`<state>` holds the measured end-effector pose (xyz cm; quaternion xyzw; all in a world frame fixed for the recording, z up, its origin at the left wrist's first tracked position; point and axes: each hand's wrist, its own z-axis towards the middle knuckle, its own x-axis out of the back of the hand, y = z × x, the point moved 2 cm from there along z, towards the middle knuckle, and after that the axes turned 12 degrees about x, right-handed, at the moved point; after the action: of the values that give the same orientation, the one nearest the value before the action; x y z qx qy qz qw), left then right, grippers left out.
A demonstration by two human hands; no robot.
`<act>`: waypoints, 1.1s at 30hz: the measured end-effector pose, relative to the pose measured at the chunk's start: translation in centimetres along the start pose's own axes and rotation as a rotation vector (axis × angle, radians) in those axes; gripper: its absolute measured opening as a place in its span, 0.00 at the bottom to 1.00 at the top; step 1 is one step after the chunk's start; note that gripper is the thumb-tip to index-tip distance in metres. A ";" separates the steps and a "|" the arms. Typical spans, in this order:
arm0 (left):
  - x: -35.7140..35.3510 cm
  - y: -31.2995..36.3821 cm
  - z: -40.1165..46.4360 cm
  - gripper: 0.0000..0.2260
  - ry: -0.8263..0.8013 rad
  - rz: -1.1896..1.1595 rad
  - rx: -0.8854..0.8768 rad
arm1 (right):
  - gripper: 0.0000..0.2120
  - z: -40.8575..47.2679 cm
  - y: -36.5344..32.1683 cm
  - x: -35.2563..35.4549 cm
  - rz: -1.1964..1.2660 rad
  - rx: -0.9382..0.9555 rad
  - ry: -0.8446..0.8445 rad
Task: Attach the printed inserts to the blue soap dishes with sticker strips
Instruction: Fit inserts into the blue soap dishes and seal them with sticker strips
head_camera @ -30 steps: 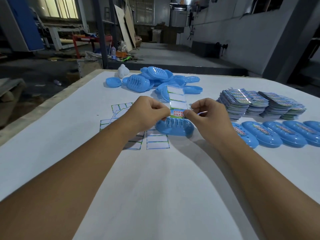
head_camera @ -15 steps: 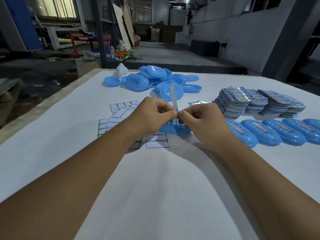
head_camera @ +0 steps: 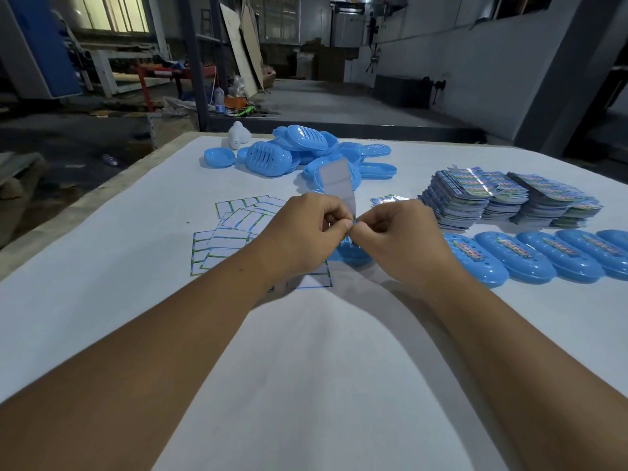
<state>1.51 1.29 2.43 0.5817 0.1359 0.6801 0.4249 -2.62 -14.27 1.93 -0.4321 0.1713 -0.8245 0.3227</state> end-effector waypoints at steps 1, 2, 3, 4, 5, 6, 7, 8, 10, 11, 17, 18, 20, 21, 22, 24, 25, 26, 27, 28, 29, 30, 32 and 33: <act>0.0 0.1 -0.1 0.05 0.005 0.017 -0.006 | 0.11 0.0 0.0 0.0 0.001 -0.004 -0.004; 0.0 0.2 -0.1 0.05 0.010 0.037 -0.013 | 0.12 0.0 -0.1 0.0 0.004 -0.006 -0.008; -0.1 0.3 -0.1 0.04 0.016 0.058 -0.023 | 0.12 0.0 -0.1 0.0 0.011 -0.010 -0.011; -0.1 0.3 -0.2 0.04 0.020 0.073 -0.032 | 0.12 0.0 -0.1 0.0 0.024 -0.016 -0.010; -0.1 0.4 -0.2 0.04 0.024 0.079 -0.039 | 0.13 0.1 -0.1 0.1 0.040 -0.023 -0.006; -0.1 0.5 -0.3 0.04 0.025 0.080 -0.044 | 0.14 0.1 0.0 0.1 0.055 -0.028 -0.002; -0.1 0.5 -0.3 0.04 0.025 0.081 -0.047 | 0.15 0.1 0.0 0.0 0.067 -0.030 -0.001; 0.0 0.6 -0.3 0.04 0.026 0.086 -0.048 | 0.17 0.2 0.1 0.0 0.074 -0.028 -0.005; 0.0 0.6 -0.2 0.03 0.034 0.094 -0.042 | 0.17 0.3 0.2 0.0 0.092 -0.030 -0.007; 0.1 0.6 -0.1 0.03 0.043 0.092 -0.036 | 0.16 0.3 0.2 0.0 0.101 -0.044 0.003; -0.1 0.6 -0.1 0.03 0.077 0.098 -0.036 | 0.07 0.3 0.2 0.3 0.144 -0.075 0.038; -0.2 0.6 -0.1 0.03 0.083 0.095 -0.039 | 0.07 0.3 0.2 0.3 0.155 -0.070 0.035; -0.2 0.5 0.0 0.03 0.093 0.098 -0.036 | 0.08 0.3 0.1 0.2 0.181 -0.066 0.021; -0.1 0.4 0.0 0.04 0.094 0.106 -0.036 | 0.09 0.2 0.1 0.2 0.183 -0.063 0.013; -0.1 0.3 0.0 0.04 0.093 0.115 -0.040 | 0.09 0.2 0.0 0.2 0.175 -0.058 0.007; -0.1 0.3 0.0 0.04 0.090 0.130 -0.059 | 0.10 0.2 -0.1 0.2 0.149 -0.046 -0.003; 0.0 0.3 0.0 0.04 0.090 0.137 -0.069 | 0.10 0.2 -0.1 0.3 0.144 -0.041 -0.006; 0.0 0.3 0.1 0.04 0.091 0.140 -0.078 | 0.10 0.2 0.0 0.3 0.144 -0.039 -0.010; 0.1 0.2 0.1 0.04 0.090 0.139 -0.084 | 0.10 0.2 0.1 0.3 0.149 -0.039 -0.017; 0.2 0.2 0.1 0.04 0.086 0.135 -0.086 | 0.10 0.2 0.2 0.3 0.157 -0.039 -0.024; 0.3 0.2 0.1 0.04 0.081 0.130 -0.087 | 0.10 0.2 0.2 0.3 0.166 -0.038 -0.028; 0.3 0.2 0.1 0.04 0.078 0.124 -0.089 | 0.10 0.1 0.2 0.3 0.174 -0.039 -0.030; 0.4 0.2 0.1 0.04 0.077 0.123 -0.095 | 0.09 0.1 0.2 0.3 0.176 -0.041 -0.027; 0.4 0.3 0.0 0.04 0.078 0.127 -0.099 | 0.10 0.1 0.1 0.3 0.172 -0.042 -0.025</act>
<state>1.45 1.43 2.90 0.5405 0.0815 0.7338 0.4033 -2.60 -14.55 2.07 -0.4326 0.2209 -0.7845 0.3854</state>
